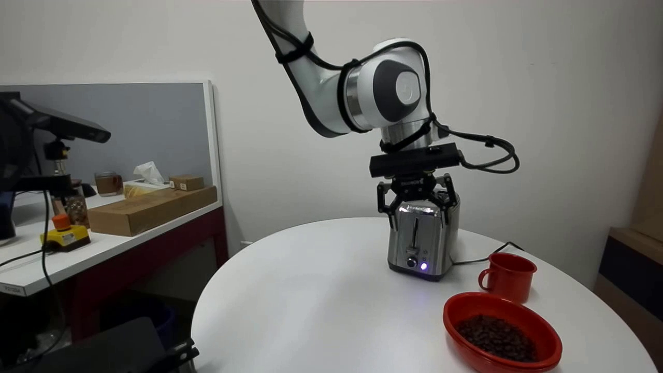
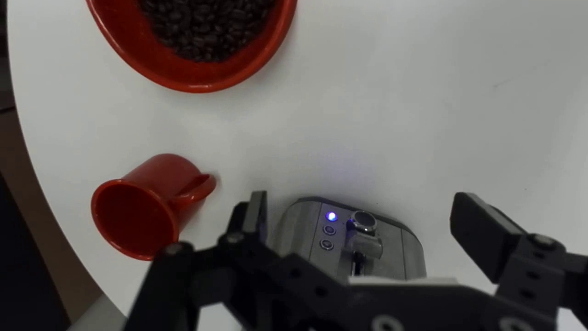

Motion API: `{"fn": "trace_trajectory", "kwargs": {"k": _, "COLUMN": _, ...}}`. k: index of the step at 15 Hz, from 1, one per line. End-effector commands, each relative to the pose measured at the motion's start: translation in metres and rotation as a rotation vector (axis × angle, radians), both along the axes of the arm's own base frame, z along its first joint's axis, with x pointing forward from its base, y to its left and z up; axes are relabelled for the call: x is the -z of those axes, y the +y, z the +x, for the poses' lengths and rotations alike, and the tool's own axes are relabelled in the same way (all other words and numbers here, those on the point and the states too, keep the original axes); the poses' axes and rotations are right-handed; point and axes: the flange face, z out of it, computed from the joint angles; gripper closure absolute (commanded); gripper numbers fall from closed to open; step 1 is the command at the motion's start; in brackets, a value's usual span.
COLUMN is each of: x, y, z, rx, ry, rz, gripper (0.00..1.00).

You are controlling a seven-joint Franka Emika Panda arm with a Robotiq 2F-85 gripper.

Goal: Press the button to push up the toaster lever

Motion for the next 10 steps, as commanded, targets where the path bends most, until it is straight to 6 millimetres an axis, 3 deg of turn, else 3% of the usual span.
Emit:
{"fn": "trace_trajectory", "kwargs": {"k": 1, "x": 0.022, "y": -0.01, "z": 0.014, "rx": 0.005, "ry": -0.093, "rz": 0.007, "gripper": 0.0}}
{"fn": "trace_trajectory", "kwargs": {"k": 10, "x": 0.06, "y": -0.022, "z": 0.026, "rx": 0.06, "ry": -0.285, "rz": 0.074, "gripper": 0.0}}
